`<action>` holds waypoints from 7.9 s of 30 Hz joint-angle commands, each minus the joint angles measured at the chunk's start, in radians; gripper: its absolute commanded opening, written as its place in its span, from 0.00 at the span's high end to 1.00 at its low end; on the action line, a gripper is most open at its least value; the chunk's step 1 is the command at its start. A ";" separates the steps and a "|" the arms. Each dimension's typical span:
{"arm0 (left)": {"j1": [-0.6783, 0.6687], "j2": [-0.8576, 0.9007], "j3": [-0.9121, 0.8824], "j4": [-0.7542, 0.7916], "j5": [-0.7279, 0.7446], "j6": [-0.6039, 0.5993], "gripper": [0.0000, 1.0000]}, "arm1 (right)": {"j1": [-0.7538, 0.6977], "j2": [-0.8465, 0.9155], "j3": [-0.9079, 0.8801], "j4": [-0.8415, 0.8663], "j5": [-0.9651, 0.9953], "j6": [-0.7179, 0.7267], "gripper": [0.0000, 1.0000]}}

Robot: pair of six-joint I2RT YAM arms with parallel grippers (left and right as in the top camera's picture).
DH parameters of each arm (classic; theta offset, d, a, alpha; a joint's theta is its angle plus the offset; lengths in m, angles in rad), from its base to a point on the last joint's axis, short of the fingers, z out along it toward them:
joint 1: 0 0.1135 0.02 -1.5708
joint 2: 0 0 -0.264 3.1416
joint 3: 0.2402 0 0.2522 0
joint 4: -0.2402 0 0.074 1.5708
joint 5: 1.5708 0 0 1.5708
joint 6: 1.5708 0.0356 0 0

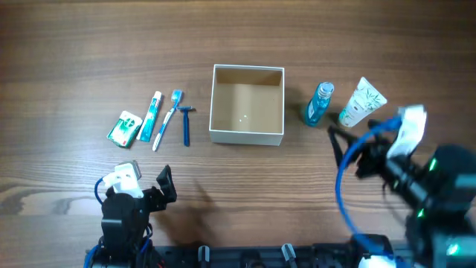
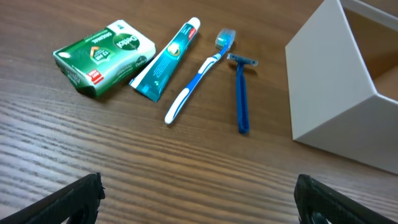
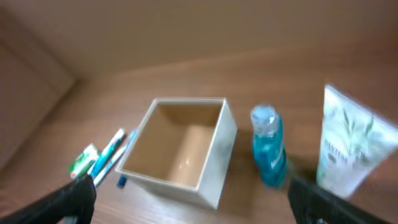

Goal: Pack container
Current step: 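Reach the right gripper to the blue mouthwash bottle and grasp it, then carry the mouthwash bottle into the box and release it upright, then grasp the white Pantene tube with the right gripper, then place the Pantene tube into the box beside the bottle, then raise the right arm aside and reach the left gripper to the soap, then grasp the green Dettol soap bar with the left gripper, then lower the soap bar into the box and open the left gripper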

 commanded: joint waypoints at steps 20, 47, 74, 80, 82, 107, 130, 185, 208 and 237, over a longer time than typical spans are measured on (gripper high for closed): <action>0.007 -0.003 -0.013 -0.003 0.016 0.014 0.00 | 0.270 1.152 0.564 -0.314 0.602 0.233 0.00; 0.007 -0.003 -0.013 -0.003 0.016 0.013 0.00 | 0.572 0.888 0.553 -0.220 0.591 0.356 0.92; 0.007 -0.003 -0.013 -0.003 0.016 0.014 0.00 | 0.312 0.633 0.587 -0.308 0.705 0.140 0.10; 0.007 -0.003 -0.013 -0.003 0.016 0.014 0.00 | 0.111 0.815 0.549 -0.345 0.678 0.001 0.02; 0.007 -0.003 -0.013 -0.003 0.016 0.014 0.00 | 0.084 0.914 0.549 -0.373 0.648 -0.002 0.06; 0.007 -0.003 -0.013 -0.003 0.016 0.014 0.00 | 0.610 0.626 0.569 -0.383 0.466 0.203 0.96; 0.007 -0.003 -0.013 -0.003 0.016 0.013 0.00 | 0.562 0.629 0.572 -0.303 0.743 0.216 0.01; 0.291 1.838 1.009 -0.037 -0.039 0.811 0.16 | -0.074 0.732 0.570 -0.431 0.527 0.283 0.00; 0.291 1.799 1.009 -0.088 0.034 0.971 0.06 | -0.074 0.732 0.570 -0.431 0.527 0.283 0.00; -0.280 1.503 1.044 0.028 0.086 -0.033 0.73 | -0.074 0.732 0.570 -0.432 0.527 0.283 0.00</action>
